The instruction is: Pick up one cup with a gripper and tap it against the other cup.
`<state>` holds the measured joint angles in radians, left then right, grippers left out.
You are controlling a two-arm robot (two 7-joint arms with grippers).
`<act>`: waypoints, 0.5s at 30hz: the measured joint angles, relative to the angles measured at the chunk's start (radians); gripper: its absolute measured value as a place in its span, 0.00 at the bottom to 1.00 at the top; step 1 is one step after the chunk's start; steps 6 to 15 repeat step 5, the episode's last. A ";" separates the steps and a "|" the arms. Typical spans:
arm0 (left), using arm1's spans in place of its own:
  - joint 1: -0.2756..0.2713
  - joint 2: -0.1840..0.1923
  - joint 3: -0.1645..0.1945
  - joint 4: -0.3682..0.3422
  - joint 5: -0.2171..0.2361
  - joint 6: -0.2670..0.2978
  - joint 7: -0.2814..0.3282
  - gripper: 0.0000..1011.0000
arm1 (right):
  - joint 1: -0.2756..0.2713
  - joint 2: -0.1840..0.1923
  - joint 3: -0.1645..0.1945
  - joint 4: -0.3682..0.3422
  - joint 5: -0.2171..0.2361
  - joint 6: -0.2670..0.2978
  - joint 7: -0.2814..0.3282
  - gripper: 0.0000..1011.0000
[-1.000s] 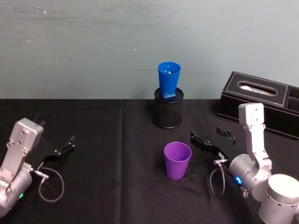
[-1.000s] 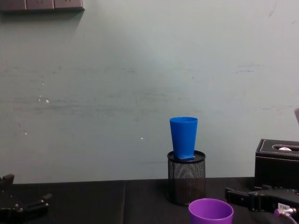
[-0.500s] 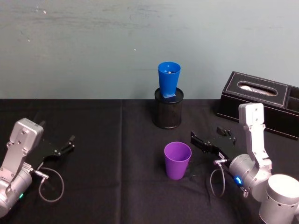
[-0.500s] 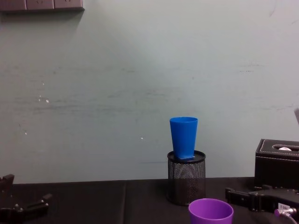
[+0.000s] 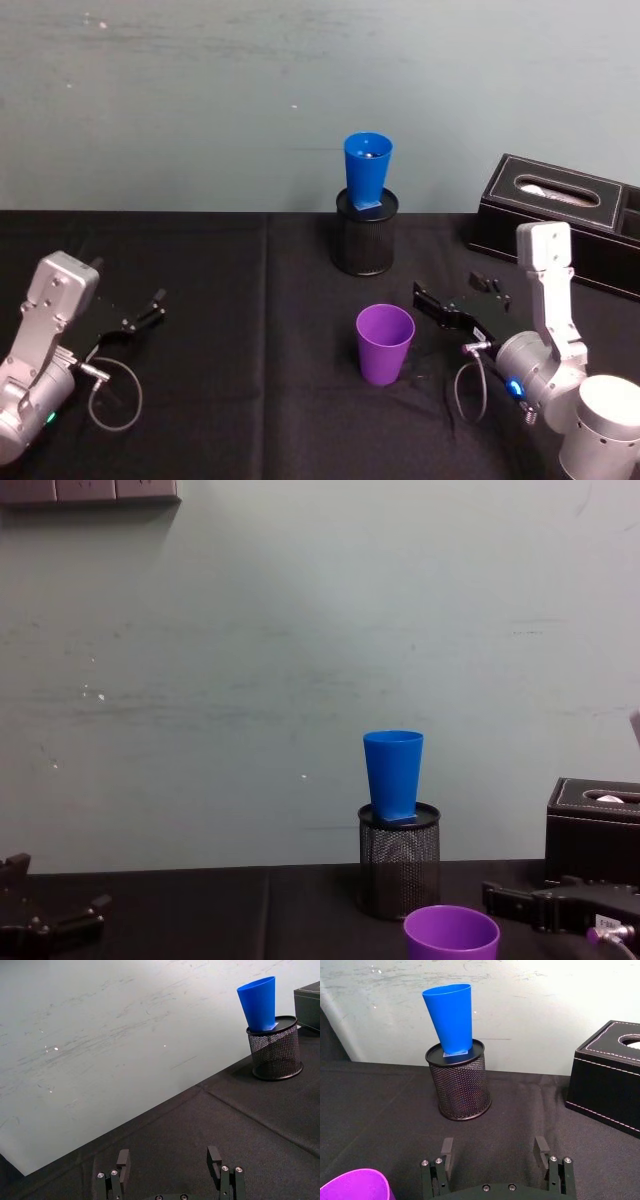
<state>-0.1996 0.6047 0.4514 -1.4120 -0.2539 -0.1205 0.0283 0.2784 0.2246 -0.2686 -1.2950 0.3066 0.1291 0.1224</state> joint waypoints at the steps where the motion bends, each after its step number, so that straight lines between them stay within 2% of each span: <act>1: 0.000 0.000 0.000 0.000 0.000 0.000 0.000 0.99 | 0.000 0.000 0.000 0.000 0.000 0.000 0.000 0.99; 15: 0.000 0.000 0.000 0.000 0.000 0.000 0.000 0.99 | 0.000 0.000 0.000 0.000 0.000 0.000 0.000 0.99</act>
